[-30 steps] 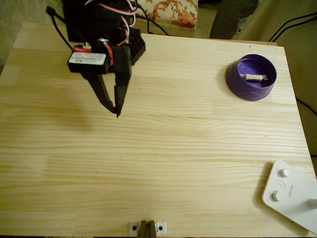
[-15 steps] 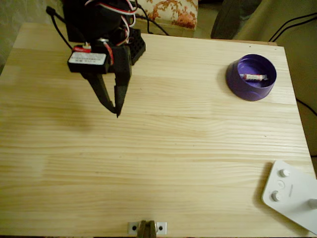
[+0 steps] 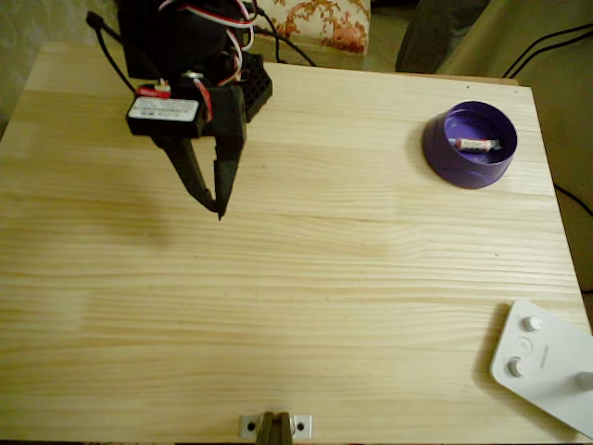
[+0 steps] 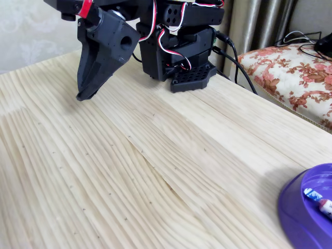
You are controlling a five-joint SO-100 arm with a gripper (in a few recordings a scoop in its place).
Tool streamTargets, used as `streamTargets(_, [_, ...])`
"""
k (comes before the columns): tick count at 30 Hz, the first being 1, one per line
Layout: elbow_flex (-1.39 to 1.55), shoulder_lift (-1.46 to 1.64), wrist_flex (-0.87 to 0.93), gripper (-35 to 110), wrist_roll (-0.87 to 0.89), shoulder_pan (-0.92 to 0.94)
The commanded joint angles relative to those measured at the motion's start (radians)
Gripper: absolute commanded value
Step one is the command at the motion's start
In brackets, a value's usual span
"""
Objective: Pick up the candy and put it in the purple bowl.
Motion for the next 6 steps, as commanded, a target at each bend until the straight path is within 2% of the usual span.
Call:
streamTargets(1, [-0.017,0.074,-0.018,0,0.015,-0.008])
streamTargets(6, [-0.017,0.074,-0.018,0,0.015,-0.008])
